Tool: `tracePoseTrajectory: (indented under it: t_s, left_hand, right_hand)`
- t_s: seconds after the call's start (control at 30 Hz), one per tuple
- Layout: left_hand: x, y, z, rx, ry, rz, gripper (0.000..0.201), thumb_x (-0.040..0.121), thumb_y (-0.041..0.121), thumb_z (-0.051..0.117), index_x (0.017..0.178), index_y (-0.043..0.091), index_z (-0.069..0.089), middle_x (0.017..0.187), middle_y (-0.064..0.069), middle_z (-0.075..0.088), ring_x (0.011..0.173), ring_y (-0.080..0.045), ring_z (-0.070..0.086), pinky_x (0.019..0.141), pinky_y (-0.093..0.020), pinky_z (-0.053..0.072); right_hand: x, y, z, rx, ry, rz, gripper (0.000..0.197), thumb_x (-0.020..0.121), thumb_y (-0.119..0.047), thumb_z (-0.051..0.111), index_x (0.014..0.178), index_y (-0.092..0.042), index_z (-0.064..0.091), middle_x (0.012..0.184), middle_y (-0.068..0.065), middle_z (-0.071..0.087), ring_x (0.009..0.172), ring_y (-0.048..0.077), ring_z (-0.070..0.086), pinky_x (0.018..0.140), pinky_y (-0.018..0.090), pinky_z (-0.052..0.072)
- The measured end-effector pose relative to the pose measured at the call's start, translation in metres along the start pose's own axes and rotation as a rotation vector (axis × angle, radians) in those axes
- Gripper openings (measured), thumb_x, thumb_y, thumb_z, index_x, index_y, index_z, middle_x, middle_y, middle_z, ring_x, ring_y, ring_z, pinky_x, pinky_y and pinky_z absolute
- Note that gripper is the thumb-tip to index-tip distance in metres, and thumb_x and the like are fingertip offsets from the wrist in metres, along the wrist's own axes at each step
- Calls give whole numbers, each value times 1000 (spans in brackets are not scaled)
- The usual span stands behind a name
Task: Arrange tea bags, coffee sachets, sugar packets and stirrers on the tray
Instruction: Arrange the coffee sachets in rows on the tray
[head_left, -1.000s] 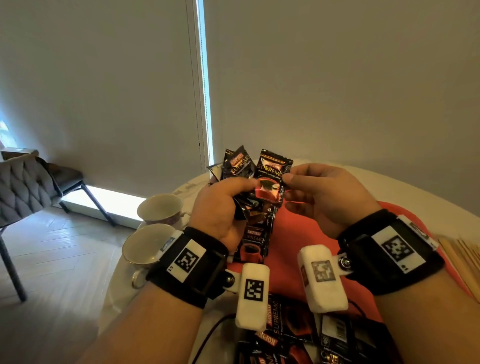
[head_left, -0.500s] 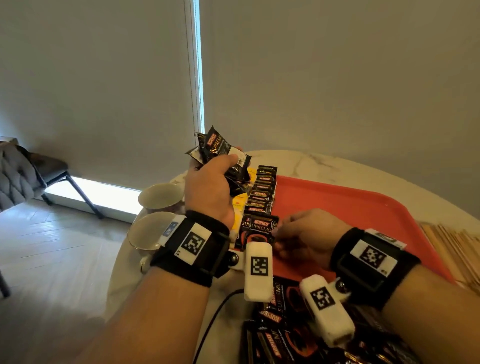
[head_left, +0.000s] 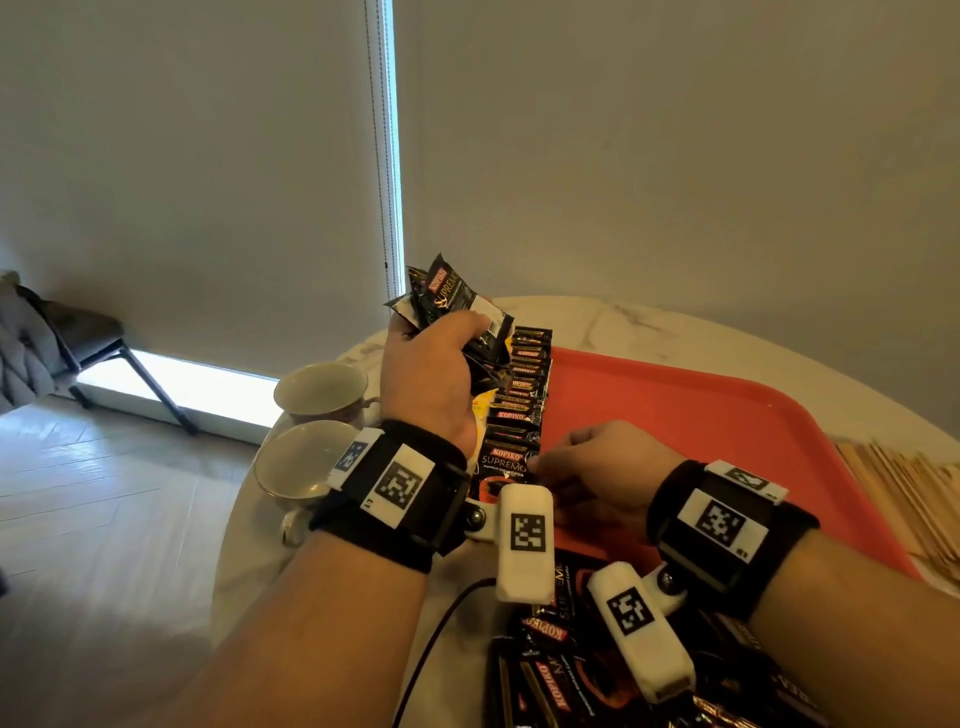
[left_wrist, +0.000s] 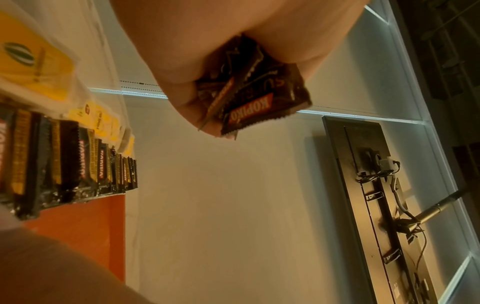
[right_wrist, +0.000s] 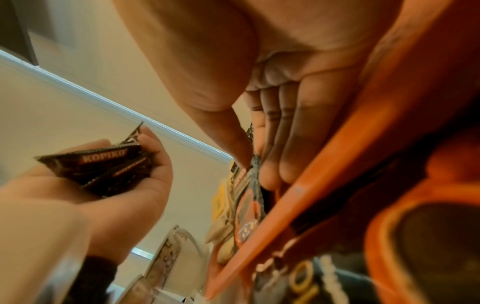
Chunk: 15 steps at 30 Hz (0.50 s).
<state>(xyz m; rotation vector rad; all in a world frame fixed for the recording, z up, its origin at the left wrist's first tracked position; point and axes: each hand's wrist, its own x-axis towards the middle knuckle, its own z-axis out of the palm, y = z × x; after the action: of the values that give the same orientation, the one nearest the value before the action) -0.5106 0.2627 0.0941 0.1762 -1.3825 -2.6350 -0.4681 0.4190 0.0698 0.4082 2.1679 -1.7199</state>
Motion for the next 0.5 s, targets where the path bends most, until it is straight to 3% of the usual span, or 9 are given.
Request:
tracePoseTrajectory:
  t_s: [0.1, 0.17, 0.23, 0.3, 0.37, 0.4, 0.5]
  left_hand:
    - [-1, 0, 1, 8, -25, -14, 36, 88, -2, 68, 122, 7, 62, 107, -21, 75, 89, -38, 76, 57, -36, 58]
    - [-3, 1, 2, 17, -72, -36, 36, 88, -7, 68, 123, 0, 63, 98, -19, 74, 73, -30, 74, 52, -33, 57]
    - [-6, 1, 5, 47, -113, -74, 34, 87, -10, 67, 120, -5, 64, 88, -18, 72, 61, -26, 72, 50, -33, 56]
    - [-8, -2, 6, 86, -155, -120, 39, 84, -8, 71, 122, -5, 65, 91, -21, 75, 67, -32, 74, 56, -39, 59]
    - [-11, -5, 7, 110, -213, -165, 48, 77, -4, 76, 125, -3, 66, 101, -25, 76, 81, -42, 76, 67, -51, 62]
    - [-11, -5, 7, 123, -227, -176, 49, 77, -2, 77, 124, -2, 67, 103, -24, 77, 84, -42, 76, 69, -51, 63]
    - [-10, -5, 7, 120, -184, -172, 36, 87, 6, 76, 122, 2, 69, 101, -19, 79, 80, -33, 77, 59, -37, 59]
  right_hand:
    - [0, -1, -3, 18, 12, -35, 18, 90, -14, 75, 99, 1, 68, 65, 10, 70, 66, 27, 71, 69, 42, 60]
    - [0, -7, -7, 86, 45, -106, 19, 93, -20, 73, 98, -3, 67, 61, 4, 67, 62, 23, 68, 64, 38, 56]
    - [-1, -17, -11, 260, 44, -189, 22, 94, -30, 69, 99, -9, 67, 66, 2, 65, 59, 19, 63, 60, 33, 52]
    - [-4, -29, -14, 374, 9, -271, 27, 94, -40, 67, 97, -14, 68, 75, 1, 67, 62, 16, 63, 62, 33, 52]
    - [-7, -36, -15, 369, -23, -374, 21, 92, -35, 70, 95, -14, 69, 78, 0, 69, 62, 14, 63, 64, 32, 52]
    - [-6, -36, -16, 348, -24, -423, 15, 91, -27, 72, 94, -13, 68, 78, 1, 69, 61, 13, 63, 63, 31, 52]
    - [0, -34, -17, 366, 6, -492, 11, 88, -10, 75, 88, -9, 64, 74, 5, 66, 57, 14, 57, 57, 29, 52]
